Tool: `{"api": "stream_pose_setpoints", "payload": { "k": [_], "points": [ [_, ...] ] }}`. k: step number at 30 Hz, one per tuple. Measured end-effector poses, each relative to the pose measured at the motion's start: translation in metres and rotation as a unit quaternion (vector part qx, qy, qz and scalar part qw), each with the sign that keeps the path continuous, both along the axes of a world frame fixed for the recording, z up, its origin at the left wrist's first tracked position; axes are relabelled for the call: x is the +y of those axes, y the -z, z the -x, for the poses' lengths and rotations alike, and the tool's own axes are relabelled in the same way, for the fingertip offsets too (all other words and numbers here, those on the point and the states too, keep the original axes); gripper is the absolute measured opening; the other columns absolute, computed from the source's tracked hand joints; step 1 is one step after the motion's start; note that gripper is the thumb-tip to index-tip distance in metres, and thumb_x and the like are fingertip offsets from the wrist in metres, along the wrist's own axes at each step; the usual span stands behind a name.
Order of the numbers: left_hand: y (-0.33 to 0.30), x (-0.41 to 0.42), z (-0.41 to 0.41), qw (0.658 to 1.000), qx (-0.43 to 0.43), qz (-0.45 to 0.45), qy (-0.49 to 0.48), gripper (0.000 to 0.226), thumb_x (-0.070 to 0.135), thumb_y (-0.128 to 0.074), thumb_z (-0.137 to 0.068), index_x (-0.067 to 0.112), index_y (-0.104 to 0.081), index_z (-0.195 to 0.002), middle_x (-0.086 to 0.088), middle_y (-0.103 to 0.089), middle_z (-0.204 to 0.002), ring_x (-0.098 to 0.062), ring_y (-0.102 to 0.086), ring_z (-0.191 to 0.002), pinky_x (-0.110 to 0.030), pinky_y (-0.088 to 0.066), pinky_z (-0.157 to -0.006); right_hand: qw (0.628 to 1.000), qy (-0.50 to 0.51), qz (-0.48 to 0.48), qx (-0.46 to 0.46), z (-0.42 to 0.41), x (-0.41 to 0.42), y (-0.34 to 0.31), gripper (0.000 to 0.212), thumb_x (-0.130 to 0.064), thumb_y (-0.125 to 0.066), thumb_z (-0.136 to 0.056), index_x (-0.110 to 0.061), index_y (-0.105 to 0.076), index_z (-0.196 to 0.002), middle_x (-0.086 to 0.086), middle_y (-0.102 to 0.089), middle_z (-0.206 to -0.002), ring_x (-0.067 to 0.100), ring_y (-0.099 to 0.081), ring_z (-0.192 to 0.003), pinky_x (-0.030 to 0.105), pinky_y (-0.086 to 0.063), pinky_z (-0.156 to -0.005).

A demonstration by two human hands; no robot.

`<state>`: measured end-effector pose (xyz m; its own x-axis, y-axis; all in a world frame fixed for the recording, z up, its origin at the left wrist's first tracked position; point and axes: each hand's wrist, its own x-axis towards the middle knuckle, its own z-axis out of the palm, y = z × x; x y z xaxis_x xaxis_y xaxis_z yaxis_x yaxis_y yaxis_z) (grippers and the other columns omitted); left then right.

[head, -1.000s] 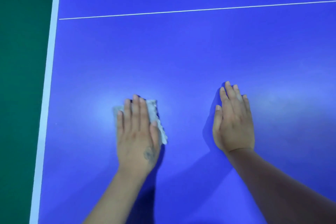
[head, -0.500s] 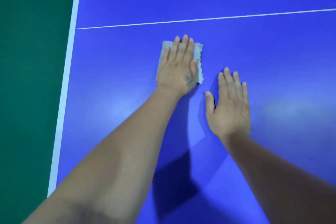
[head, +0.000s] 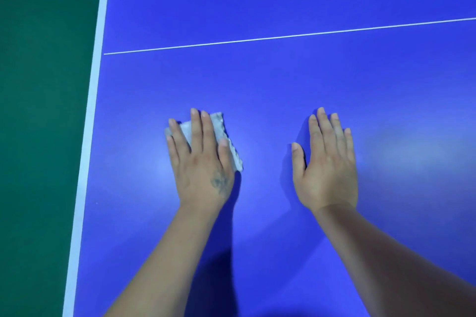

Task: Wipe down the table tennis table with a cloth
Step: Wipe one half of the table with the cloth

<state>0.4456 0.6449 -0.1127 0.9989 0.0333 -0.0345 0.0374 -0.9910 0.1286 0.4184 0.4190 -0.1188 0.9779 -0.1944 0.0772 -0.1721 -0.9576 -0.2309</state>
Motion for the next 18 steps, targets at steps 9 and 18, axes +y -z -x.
{"api": "stream_pose_setpoints", "payload": {
  "k": [9,18],
  "points": [
    [0.001,-0.063,-0.073,0.984,-0.026,0.013,0.178,0.065,0.047,-0.018,-0.114,0.018,-0.022,-0.171,-0.001,-0.018,-0.179,-0.043,-0.002,-0.165,-0.058,-0.006,-0.133,1.0,-0.009,0.016,-0.016,-0.001,-0.001,0.001,0.063,-0.041,-0.038,-0.11,-0.006,-0.037,-0.163,0.005,-0.028,-0.174,0.026,-0.018,-0.164,0.051,-0.018,-0.132],
    [-0.004,-0.028,-0.166,0.996,0.006,0.048,0.08,0.065,0.055,-0.022,-0.111,0.033,-0.02,-0.172,-0.018,-0.003,-0.179,-0.038,0.005,-0.166,-0.05,0.001,-0.134,1.0,-0.003,-0.003,-0.023,-0.002,0.001,0.0,0.064,-0.039,-0.043,-0.107,-0.007,-0.038,-0.162,0.004,-0.029,-0.174,0.026,-0.019,-0.163,0.051,-0.017,-0.132]
  ]
}}
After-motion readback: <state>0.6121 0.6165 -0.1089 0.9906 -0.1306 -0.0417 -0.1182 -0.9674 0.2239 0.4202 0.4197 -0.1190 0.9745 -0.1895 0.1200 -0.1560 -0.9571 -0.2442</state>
